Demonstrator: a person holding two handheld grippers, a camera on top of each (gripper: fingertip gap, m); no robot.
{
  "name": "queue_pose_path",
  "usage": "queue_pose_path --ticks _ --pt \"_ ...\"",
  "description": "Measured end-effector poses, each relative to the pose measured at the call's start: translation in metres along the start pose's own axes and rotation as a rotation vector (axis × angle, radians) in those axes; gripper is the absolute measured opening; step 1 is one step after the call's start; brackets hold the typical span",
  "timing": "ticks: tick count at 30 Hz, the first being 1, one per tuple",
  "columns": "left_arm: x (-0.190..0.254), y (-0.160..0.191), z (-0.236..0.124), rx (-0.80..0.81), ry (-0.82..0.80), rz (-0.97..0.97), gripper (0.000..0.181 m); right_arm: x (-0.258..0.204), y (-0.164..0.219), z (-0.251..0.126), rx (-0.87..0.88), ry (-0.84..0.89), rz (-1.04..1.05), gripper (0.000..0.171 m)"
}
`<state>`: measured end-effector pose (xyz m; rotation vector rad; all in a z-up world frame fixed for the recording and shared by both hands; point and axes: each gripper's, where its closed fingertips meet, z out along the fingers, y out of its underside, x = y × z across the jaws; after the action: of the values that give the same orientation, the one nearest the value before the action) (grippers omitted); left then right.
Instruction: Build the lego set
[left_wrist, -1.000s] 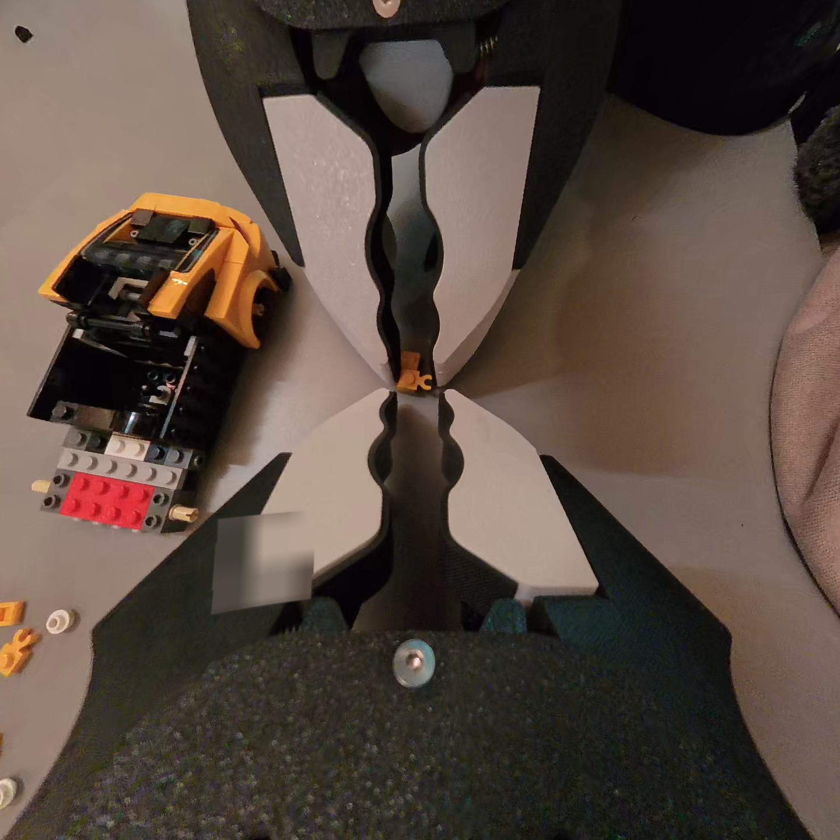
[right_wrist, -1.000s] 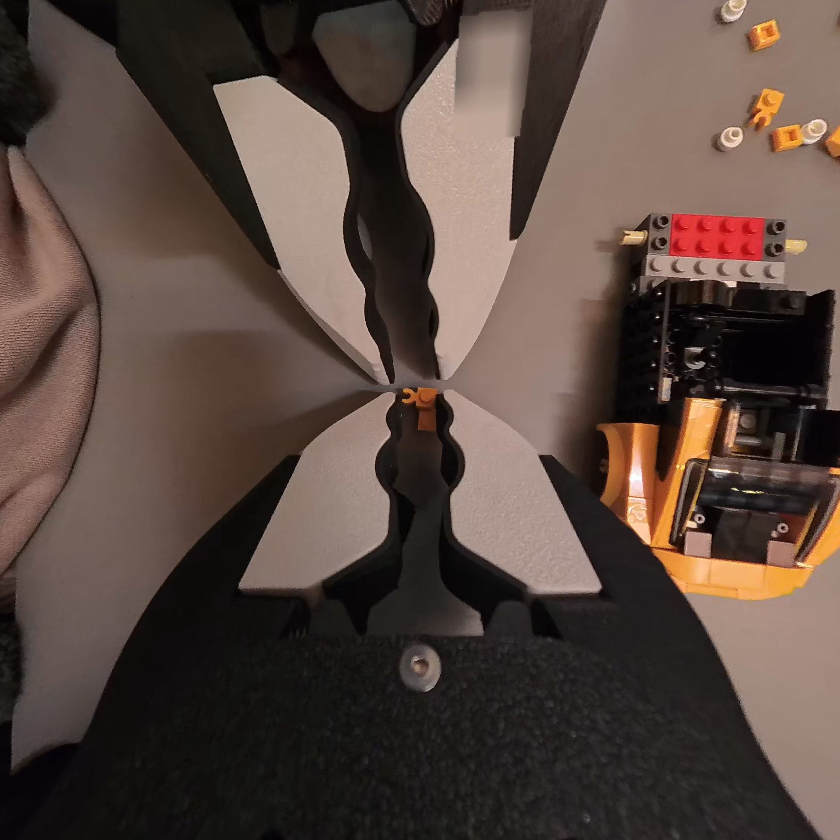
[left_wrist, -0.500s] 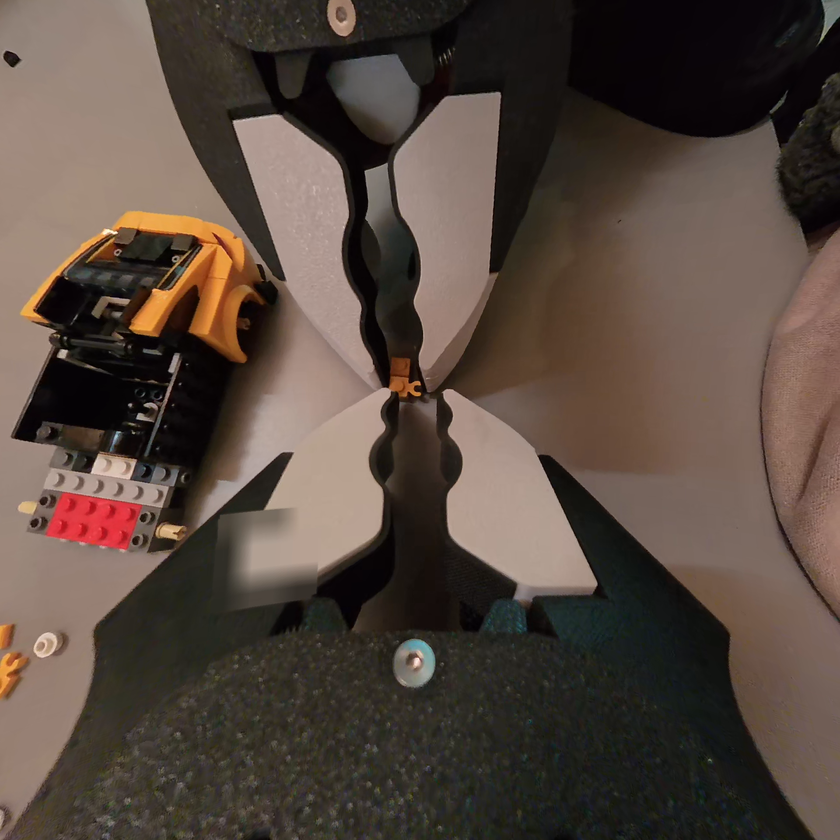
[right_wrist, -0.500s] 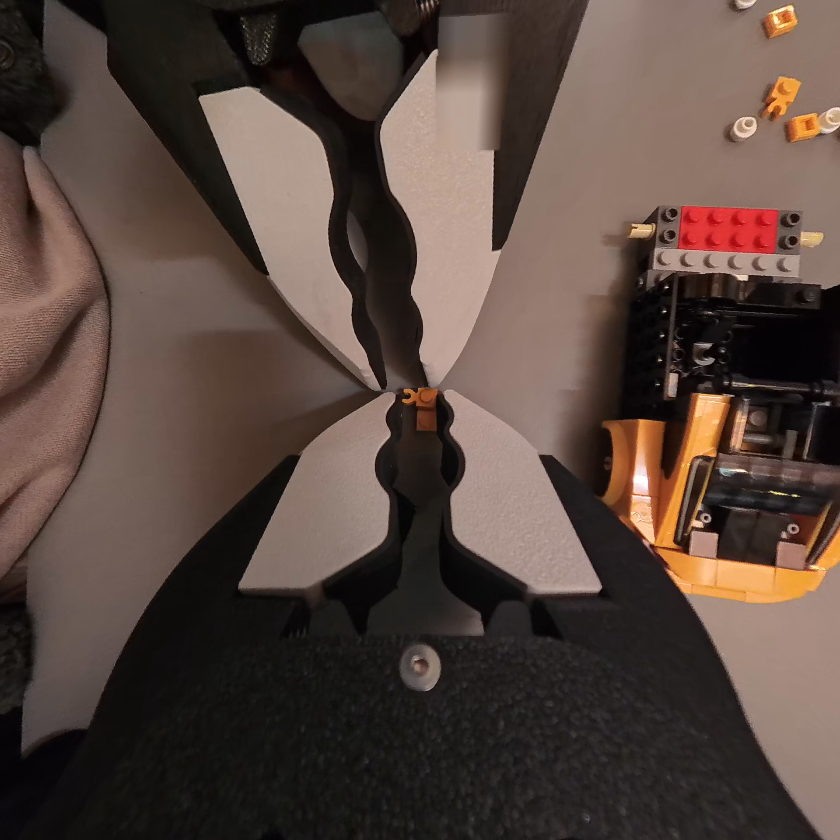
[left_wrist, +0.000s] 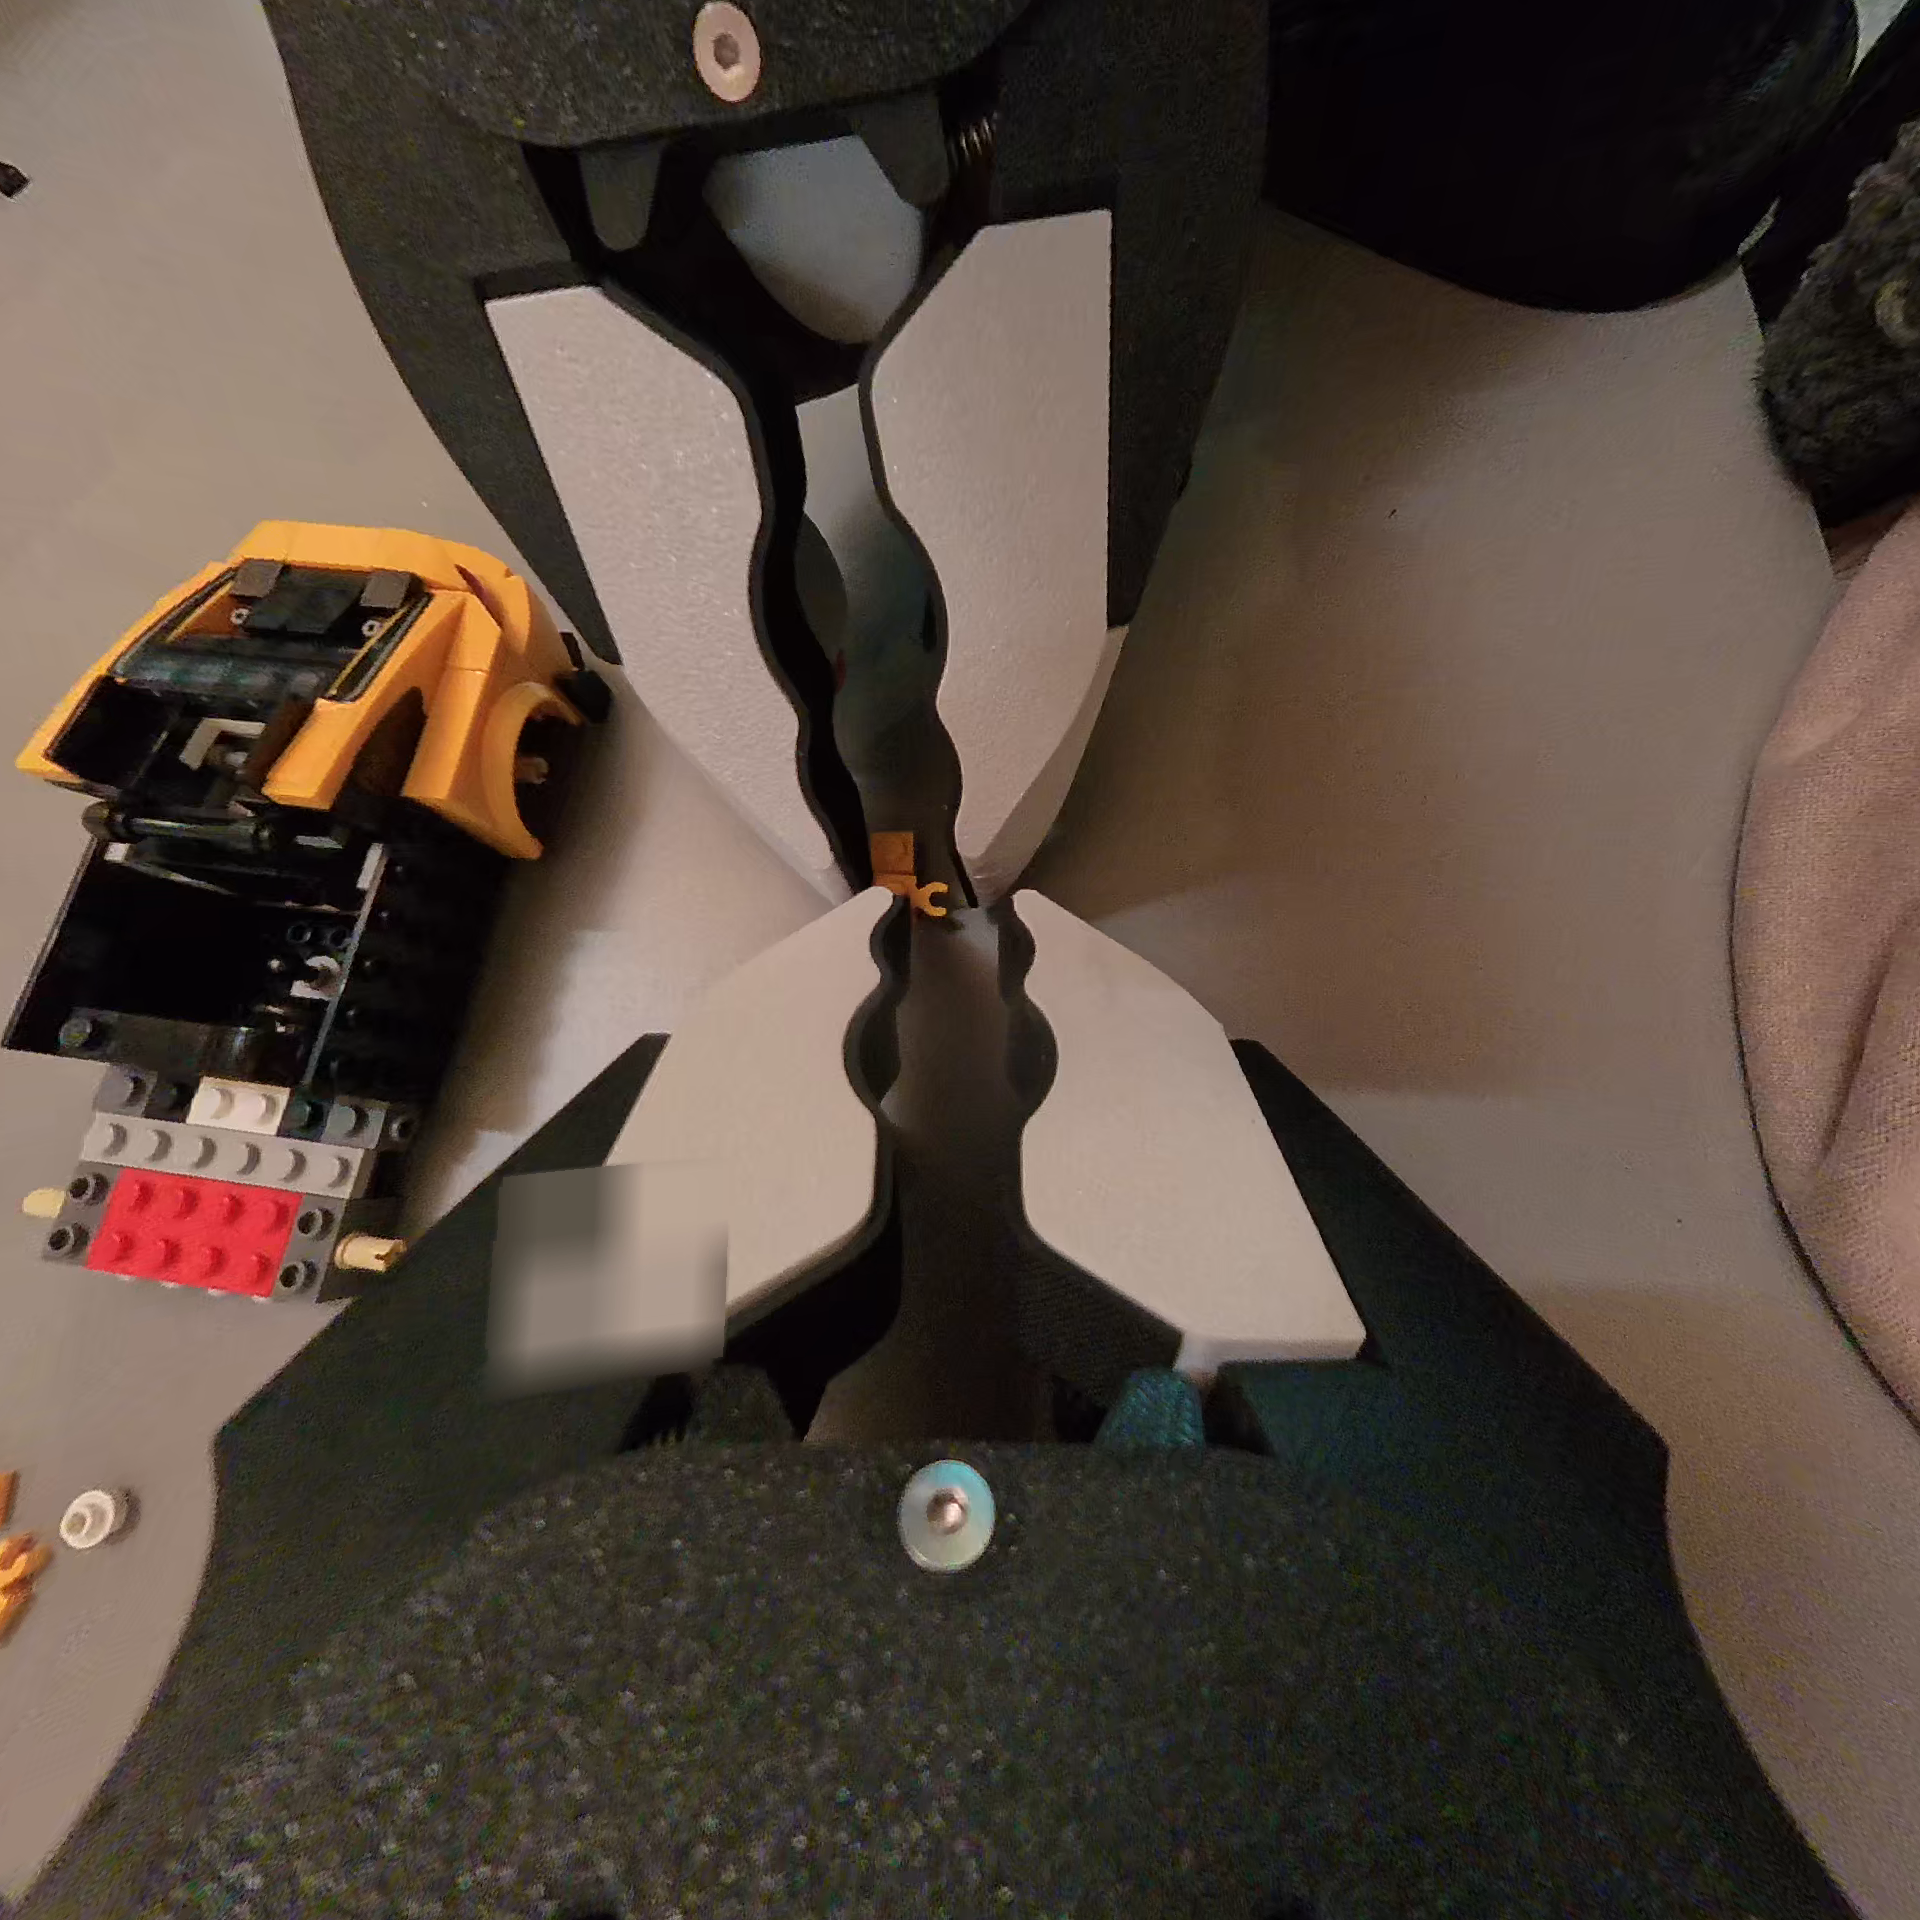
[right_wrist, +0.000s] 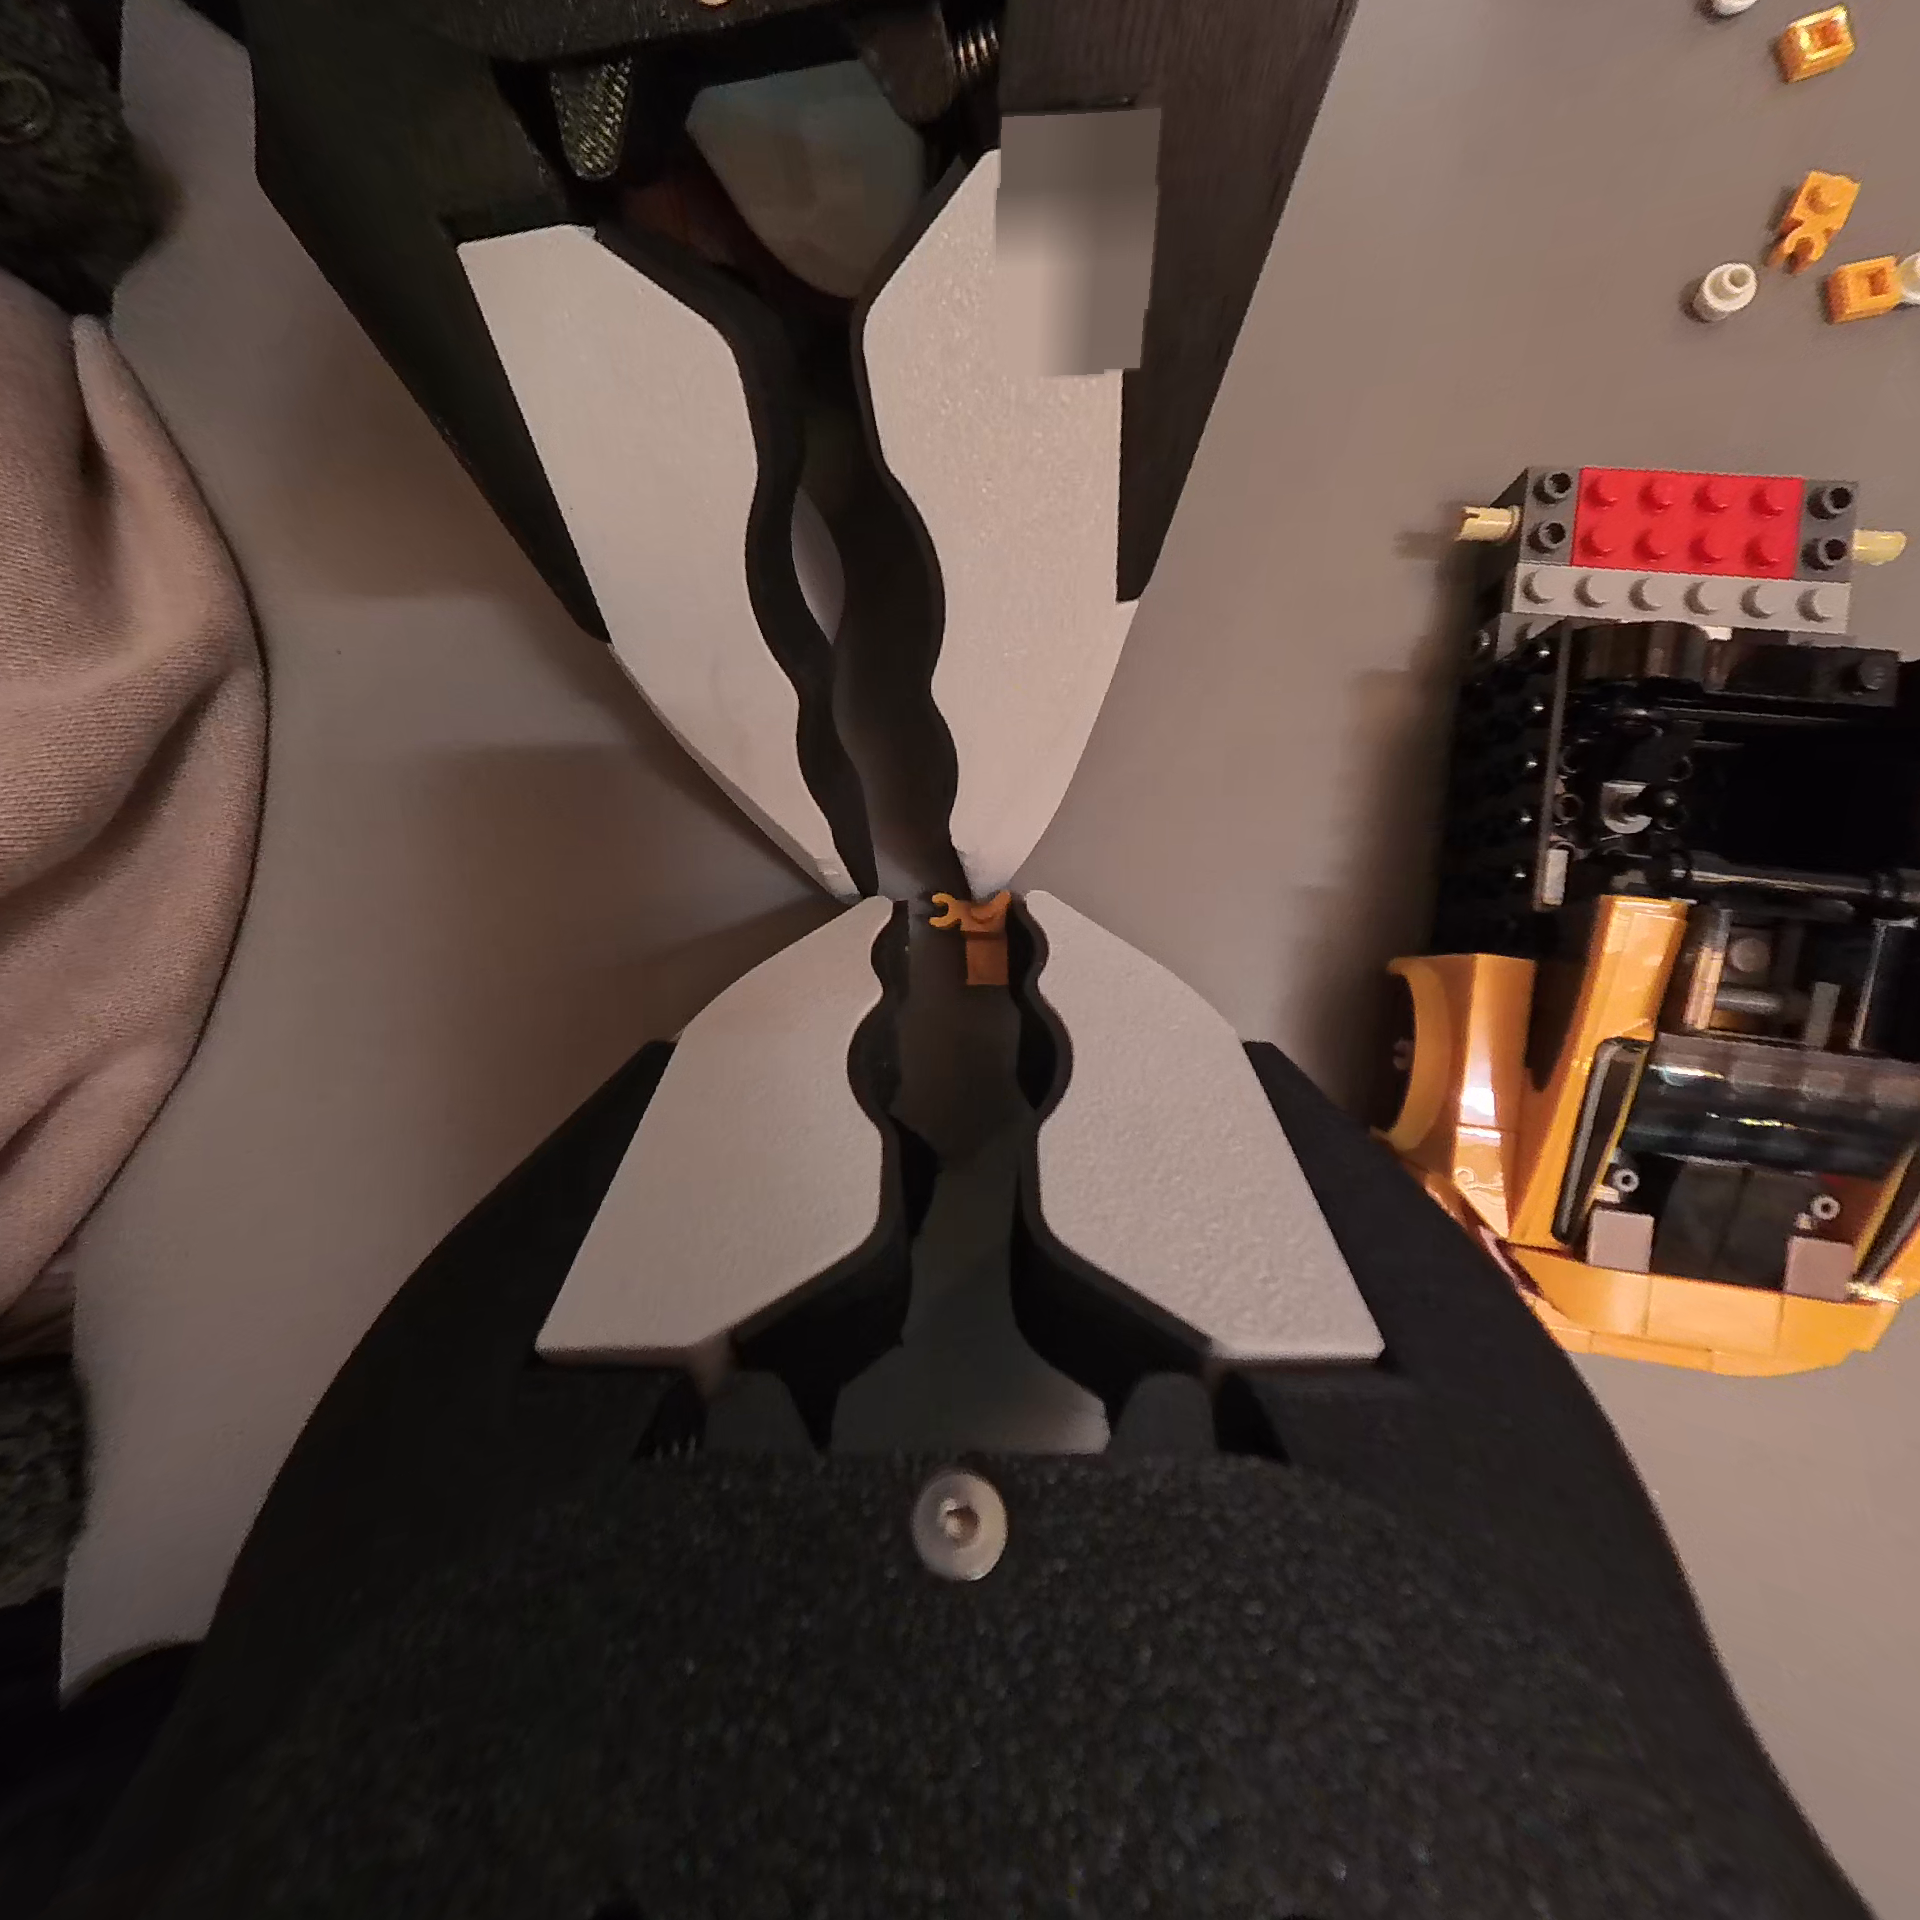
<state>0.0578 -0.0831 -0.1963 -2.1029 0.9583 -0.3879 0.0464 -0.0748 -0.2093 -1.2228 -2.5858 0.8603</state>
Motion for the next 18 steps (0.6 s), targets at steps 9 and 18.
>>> queue_pose_path --ticks 9,18 --pt "0.000 0.000 0.002 0.001 0.001 -0.001 0.016 0.000 0.000 -0.002 0.015 0.013 0.002 0.021" --pt "-0.001 -0.001 0.004 0.009 0.004 -0.016 0.017 0.004 0.010 -0.010 0.056 0.052 -0.011 0.021"
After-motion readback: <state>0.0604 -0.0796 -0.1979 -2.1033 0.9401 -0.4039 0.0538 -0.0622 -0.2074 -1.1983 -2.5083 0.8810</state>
